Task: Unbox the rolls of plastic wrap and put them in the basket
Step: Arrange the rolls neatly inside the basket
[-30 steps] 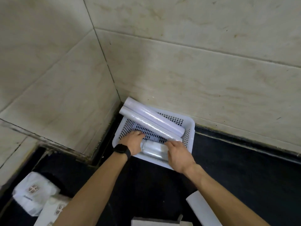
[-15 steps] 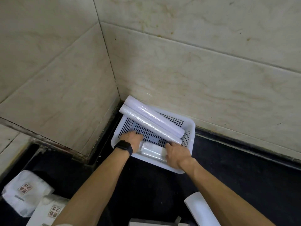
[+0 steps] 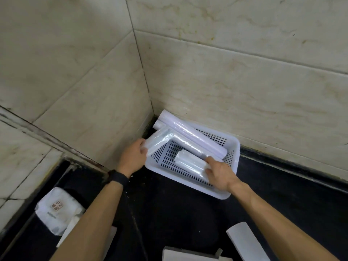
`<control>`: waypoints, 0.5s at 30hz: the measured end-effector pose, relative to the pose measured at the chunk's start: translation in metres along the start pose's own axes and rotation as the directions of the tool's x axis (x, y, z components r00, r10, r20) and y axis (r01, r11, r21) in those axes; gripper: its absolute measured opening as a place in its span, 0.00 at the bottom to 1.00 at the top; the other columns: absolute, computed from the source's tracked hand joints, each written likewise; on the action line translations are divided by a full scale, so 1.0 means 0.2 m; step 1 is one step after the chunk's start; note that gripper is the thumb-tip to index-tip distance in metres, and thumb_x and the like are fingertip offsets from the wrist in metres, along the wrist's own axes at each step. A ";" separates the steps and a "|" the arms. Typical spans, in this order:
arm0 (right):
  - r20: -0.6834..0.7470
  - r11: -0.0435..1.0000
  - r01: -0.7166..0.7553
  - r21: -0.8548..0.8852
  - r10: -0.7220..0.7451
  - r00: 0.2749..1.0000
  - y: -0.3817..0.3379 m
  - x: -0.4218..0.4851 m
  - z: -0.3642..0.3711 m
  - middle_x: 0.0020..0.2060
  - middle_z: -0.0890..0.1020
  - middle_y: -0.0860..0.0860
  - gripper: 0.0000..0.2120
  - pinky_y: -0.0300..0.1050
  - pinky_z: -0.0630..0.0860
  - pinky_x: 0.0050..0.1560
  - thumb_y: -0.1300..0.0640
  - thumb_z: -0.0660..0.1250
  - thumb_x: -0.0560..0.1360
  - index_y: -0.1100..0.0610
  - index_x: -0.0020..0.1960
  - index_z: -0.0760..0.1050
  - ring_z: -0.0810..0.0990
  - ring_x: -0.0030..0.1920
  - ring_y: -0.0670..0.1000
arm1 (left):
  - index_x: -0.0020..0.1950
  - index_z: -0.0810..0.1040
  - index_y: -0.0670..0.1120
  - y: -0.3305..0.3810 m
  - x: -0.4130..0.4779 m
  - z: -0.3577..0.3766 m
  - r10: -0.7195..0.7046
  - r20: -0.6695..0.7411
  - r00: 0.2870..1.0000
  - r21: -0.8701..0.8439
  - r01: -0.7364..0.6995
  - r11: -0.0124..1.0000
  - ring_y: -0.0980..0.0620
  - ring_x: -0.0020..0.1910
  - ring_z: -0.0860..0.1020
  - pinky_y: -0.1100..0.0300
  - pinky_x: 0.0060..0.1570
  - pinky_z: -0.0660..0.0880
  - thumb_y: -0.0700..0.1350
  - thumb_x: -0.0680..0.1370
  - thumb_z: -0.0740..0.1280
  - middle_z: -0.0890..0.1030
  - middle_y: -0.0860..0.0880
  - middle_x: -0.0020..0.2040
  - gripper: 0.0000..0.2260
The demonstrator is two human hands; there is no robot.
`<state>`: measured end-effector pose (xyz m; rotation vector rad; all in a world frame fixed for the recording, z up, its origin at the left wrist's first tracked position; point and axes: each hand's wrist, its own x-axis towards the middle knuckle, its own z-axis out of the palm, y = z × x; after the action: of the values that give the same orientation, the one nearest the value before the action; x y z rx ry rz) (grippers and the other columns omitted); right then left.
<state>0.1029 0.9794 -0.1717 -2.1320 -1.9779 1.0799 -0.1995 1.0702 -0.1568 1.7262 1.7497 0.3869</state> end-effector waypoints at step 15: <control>0.137 0.978 -0.012 -0.208 0.041 0.990 -0.34 0.30 0.20 0.63 0.79 0.57 0.21 0.52 0.73 0.64 0.59 0.60 0.79 0.57 0.72 0.69 0.77 0.62 0.58 | 0.60 0.76 0.49 -0.12 -0.15 0.14 -0.350 0.045 0.935 -0.673 0.288 0.681 0.50 0.50 0.81 0.52 0.48 0.82 0.40 0.78 0.63 0.81 0.48 0.53 0.12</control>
<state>0.0220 1.0286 -0.1967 -2.2447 -2.2218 1.1018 -0.2029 1.0326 -0.1863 0.8703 1.6390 0.8295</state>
